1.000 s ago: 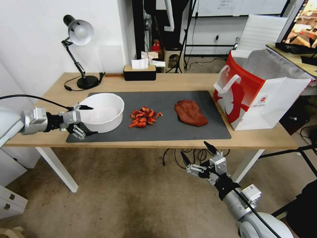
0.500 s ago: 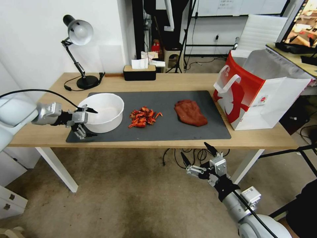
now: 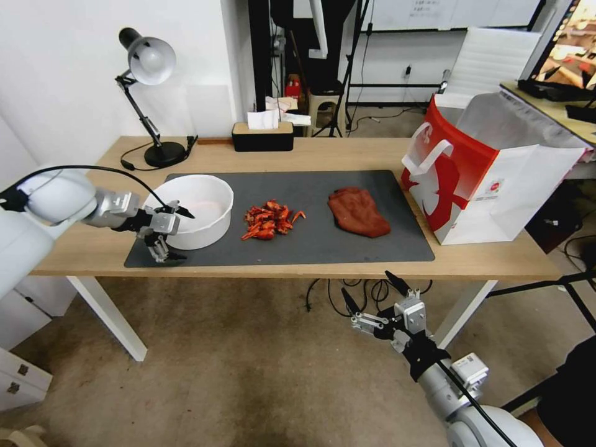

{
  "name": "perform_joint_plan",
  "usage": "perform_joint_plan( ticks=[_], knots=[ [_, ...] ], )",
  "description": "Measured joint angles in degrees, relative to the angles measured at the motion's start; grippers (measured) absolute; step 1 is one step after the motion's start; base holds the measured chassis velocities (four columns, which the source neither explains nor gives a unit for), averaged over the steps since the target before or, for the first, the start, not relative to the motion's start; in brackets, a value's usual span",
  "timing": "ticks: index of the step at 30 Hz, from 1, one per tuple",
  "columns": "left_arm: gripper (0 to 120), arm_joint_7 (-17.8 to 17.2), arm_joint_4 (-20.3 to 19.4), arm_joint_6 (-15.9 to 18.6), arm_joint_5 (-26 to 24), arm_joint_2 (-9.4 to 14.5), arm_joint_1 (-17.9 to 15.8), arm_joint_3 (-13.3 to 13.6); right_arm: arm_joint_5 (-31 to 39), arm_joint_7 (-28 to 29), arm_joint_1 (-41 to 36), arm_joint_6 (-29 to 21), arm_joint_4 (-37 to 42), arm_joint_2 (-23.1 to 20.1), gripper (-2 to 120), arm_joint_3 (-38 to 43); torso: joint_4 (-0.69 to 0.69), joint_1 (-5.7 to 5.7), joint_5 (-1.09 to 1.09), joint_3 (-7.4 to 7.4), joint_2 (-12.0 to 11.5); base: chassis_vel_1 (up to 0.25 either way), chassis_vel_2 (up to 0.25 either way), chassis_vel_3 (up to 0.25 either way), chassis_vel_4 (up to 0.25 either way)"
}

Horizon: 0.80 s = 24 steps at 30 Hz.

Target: Sweep shrimp from table into container with towel, then put container into takeout bag.

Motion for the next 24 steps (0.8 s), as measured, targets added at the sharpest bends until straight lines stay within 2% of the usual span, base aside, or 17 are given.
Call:
perform_joint_plan(
  ticks=[1, 2, 6, 7, 9, 11, 14, 15, 18, 19, 23, 24],
  knots=[
    [82, 0.23, 0.44, -0.06, 0.15, -0.22, -0.72, 0.69, 0.00, 0.11, 0.01, 0.15, -0.13, 0.01, 100, 0.04, 0.00, 0.00, 0.00, 0.00, 0.00, 0.000, 0.000, 0.000, 0.000],
    [82, 0.23, 0.44, -0.06, 0.15, -0.22, -0.72, 0.69, 0.00, 0.11, 0.01, 0.15, -0.13, 0.01, 100, 0.04, 0.00, 0.00, 0.00, 0.00, 0.00, 0.000, 0.000, 0.000, 0.000],
    [62, 1.25, 0.84, -0.24, 0.34, -0.42, -1.69, 1.88, -0.01, 0.27, -0.11, 0.50, -0.26, 0.14, 100, -0.04, 0.01, 0.00, 0.00, 0.00, 0.00, 0.000, 0.000, 0.000, 0.000],
    [62, 1.25, 0.84, -0.24, 0.34, -0.42, -1.69, 1.88, -0.01, 0.27, -0.11, 0.50, -0.26, 0.14, 100, -0.04, 0.01, 0.00, 0.00, 0.00, 0.00, 0.000, 0.000, 0.000, 0.000],
    [51, 1.46, 0.79, -0.32, 0.43, -0.29, -1.73, 2.23, -0.07, 0.35, -0.09, 0.63, -0.40, 0.17, 100, -0.16, 0.02, 0.00, 0.01, -0.01, 0.00, 0.000, 0.000, 0.000, 0.000],
    [49, 1.47, 0.75, -0.54, 0.94, -0.27, -1.73, 2.29, -0.10, 0.36, -0.05, 0.67, -0.44, 0.17, 100, -0.20, 0.02, 0.00, 0.01, -0.01, 0.00, 0.000, 0.000, 0.000, 0.000],
    [34, 1.47, 0.73, -1.34, 2.42, -0.23, -1.71, 2.44, -0.30, 0.37, 0.01, 0.72, -0.45, 0.17, 100, -0.37, 0.01, 0.00, 0.00, -0.01, 0.00, 0.000, 0.000, 0.000, 0.000],
    [34, 1.47, 0.73, -1.34, 2.42, -0.23, -1.71, 2.44, -0.30, 0.37, 0.01, 0.72, -0.45, 0.17, 100, -0.37, 0.01, 0.00, 0.00, -0.01, 0.00, 0.000, 0.000, 0.000, 0.000],
    [20, 1.47, 0.61, -1.43, 2.47, -0.18, -2.02, 2.83, -0.37, 0.37, 0.06, 0.72, -0.45, 0.13, 100, -0.42, 0.01, 0.00, -0.01, 0.00, -0.01, 0.000, 0.000, 0.000, 0.000],
    [20, 1.47, 0.61, -1.43, 2.47, -0.18, -2.02, 2.83, -0.37, 0.37, 0.06, 0.72, -0.45, 0.13, 100, -0.42, 0.01, 0.00, -0.01, 0.00, -0.01, 0.000, 0.000, 0.000, 0.000],
    [1, 1.46, 0.09, -1.44, 1.99, 0.03, -2.29, 3.16, -0.38, 0.37, 0.10, 0.75, -0.52, -0.07, 100, -0.30, 0.00, 0.00, -0.01, 0.00, -0.01, 0.000, 0.000, 0.000, 0.000],
    [1, 1.46, 0.09, -1.44, 1.99, 0.03, -2.29, 3.16, -0.38, 0.37, 0.10, 0.75, -0.52, -0.07, 100, -0.30, 0.00, 0.00, -0.01, 0.00, -0.01, 0.000, 0.000, 0.000, 0.000]
  ],
)
